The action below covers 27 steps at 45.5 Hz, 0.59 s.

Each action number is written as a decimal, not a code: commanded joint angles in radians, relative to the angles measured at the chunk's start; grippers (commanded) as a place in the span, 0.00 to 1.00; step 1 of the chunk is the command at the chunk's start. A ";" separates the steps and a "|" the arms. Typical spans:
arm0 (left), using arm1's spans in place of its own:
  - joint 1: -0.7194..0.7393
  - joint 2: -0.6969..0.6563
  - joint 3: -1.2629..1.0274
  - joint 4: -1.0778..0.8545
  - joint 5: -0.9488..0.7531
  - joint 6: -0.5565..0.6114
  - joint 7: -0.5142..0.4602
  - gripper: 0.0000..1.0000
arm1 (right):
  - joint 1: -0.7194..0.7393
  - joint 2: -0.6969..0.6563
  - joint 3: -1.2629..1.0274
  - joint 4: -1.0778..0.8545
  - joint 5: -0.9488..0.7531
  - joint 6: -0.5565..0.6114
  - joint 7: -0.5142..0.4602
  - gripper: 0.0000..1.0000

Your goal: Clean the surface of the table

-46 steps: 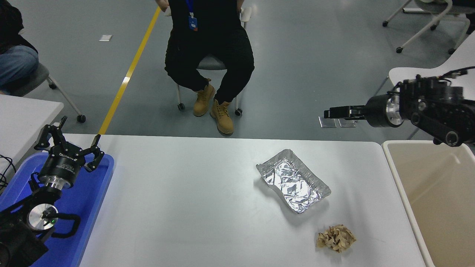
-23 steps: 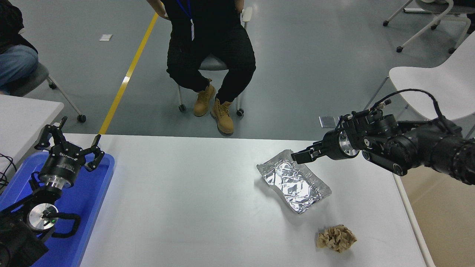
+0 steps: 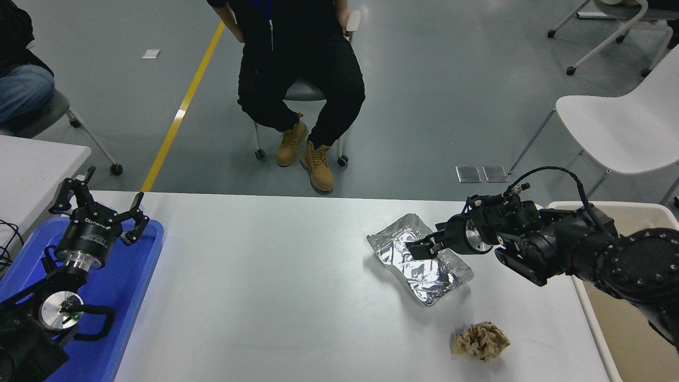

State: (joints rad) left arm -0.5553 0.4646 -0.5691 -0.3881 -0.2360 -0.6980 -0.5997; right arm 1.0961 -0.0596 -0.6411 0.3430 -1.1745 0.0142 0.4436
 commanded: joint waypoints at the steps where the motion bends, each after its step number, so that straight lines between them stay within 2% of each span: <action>1: 0.000 0.000 0.000 0.000 0.000 0.000 0.000 1.00 | -0.032 0.010 -0.002 -0.070 -0.001 -0.016 0.000 0.92; 8: 0.000 0.000 0.000 0.000 0.000 0.000 0.000 1.00 | -0.053 0.007 -0.003 -0.091 -0.001 -0.016 0.001 0.90; 17: 0.000 0.000 0.000 0.000 0.000 0.000 0.000 1.00 | -0.087 0.009 -0.014 -0.105 -0.001 -0.019 0.003 0.82; 27: 0.000 0.000 0.000 0.000 0.000 0.000 0.000 1.00 | -0.099 0.009 -0.023 -0.105 -0.001 -0.023 0.004 0.63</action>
State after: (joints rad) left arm -0.5553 0.4648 -0.5691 -0.3881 -0.2361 -0.6980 -0.5998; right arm 1.0168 -0.0515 -0.6565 0.2468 -1.1750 -0.0044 0.4458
